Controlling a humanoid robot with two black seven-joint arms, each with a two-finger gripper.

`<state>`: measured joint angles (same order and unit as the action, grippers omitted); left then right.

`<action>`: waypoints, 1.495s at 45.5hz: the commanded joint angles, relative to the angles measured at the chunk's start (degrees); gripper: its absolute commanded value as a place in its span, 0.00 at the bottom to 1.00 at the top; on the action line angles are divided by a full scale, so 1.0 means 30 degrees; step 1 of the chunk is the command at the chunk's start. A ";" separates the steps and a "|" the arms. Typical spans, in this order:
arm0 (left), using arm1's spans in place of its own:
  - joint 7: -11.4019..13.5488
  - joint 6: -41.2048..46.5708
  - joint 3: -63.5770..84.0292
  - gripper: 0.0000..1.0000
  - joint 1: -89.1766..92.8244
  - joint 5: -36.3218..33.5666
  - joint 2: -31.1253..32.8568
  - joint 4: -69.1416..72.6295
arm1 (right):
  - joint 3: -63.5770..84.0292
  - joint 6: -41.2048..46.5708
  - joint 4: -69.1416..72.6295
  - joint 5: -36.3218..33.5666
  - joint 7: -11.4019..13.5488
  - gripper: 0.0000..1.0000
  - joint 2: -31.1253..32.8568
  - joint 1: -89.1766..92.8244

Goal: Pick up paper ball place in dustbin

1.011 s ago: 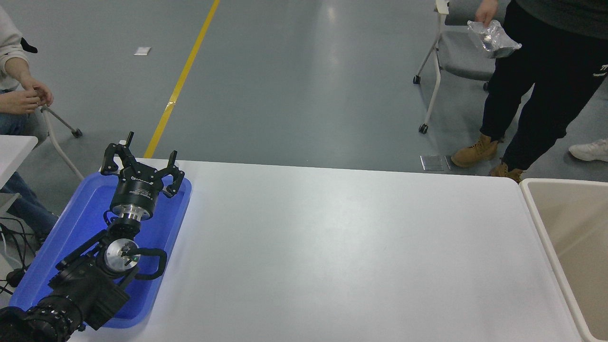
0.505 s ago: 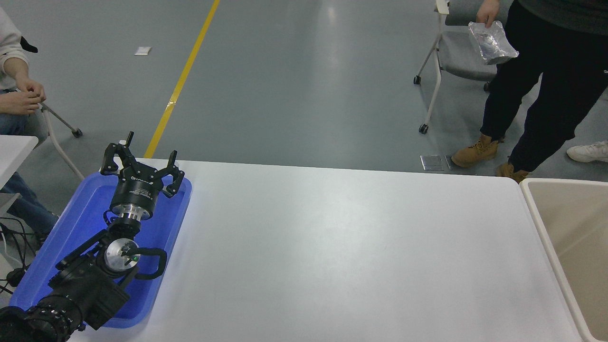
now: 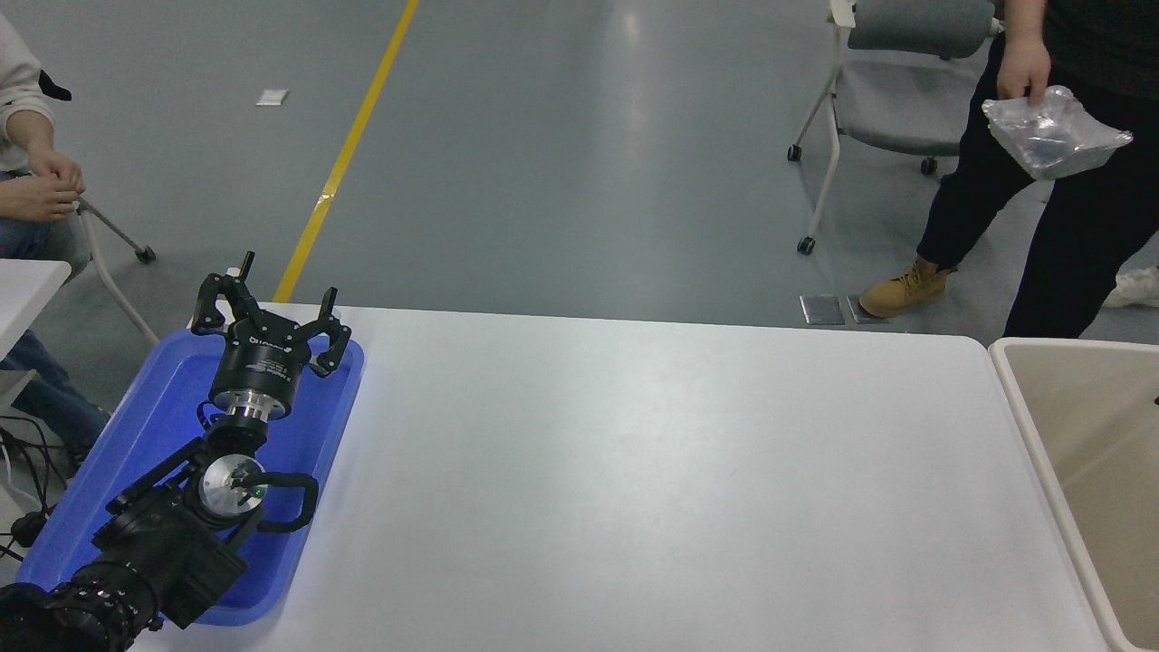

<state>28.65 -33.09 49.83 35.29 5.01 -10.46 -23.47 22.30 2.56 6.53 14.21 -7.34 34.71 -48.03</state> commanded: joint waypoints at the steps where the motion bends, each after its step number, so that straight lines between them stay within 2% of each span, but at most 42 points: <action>1: 0.0000 -0.0014 0.0000 1.00 -0.0014 0.0028 0.0000 0.0000 | -0.6375 0.0142 0.0458 0.0040 -0.0042 1.00 0.0031 -0.3265; 13: 0.0000 0.0015 0.0000 1.00 -0.0014 0.0028 0.0000 0.0000 | -0.8717 0.0113 0.2508 0.0245 -0.0218 1.00 0.0324 -0.5728; 15: 0.0000 0.0015 0.0000 1.00 -0.0014 -0.0001 0.0000 0.0000 | -0.9946 0.0055 0.2714 0.0245 -0.0539 1.00 0.0324 -0.5730; 18: 0.0000 0.0015 0.0000 1.00 -0.0014 -0.0001 0.0000 0.0000 | -1.2493 0.0083 0.2919 0.0245 -0.1504 1.00 0.0295 -0.5613; 23: 0.0000 0.0015 0.0000 1.00 -0.0014 -0.0001 0.0000 0.0000 | -1.6128 0.0113 0.4264 0.0245 -0.3817 1.00 0.0295 -0.4940; 27: 0.0000 0.0015 0.0000 1.00 -0.0014 0.0029 0.0000 0.0000 | -1.8123 0.0171 0.6050 0.0274 -0.5167 1.00 0.0324 -0.3974; 32: 0.0000 0.0015 0.0000 1.00 -0.0014 0.0000 0.0000 0.0000 | -1.9648 0.0171 0.8073 0.0303 -0.6106 1.00 0.0324 -0.2831; 42: 0.0000 0.0015 0.0000 1.00 -0.0014 0.0000 0.0000 0.0000 | -2.3397 0.0171 0.9423 0.0332 -0.7073 1.00 -0.1139 -0.0810; 52: 0.0000 0.0015 0.0000 1.00 -0.0014 0.0000 0.0000 0.0000 | -2.4308 0.0581 1.0039 0.0391 -0.9533 1.00 -0.2721 0.1622; 56: 0.0000 0.0015 0.0000 1.00 -0.0014 -0.0001 0.0000 0.0000 | -2.4776 0.0552 1.0010 0.0391 -0.9886 1.00 -0.3541 0.2676; 68: 0.0000 0.0015 0.0000 1.00 -0.0014 -0.0001 0.0000 0.0000 | -2.5686 0.0582 1.0039 0.0391 -0.9887 1.00 -0.4891 0.4495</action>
<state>28.65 -33.04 49.83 35.26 5.05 -10.46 -23.47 -52.01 4.10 36.01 15.37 -35.47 23.74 -39.80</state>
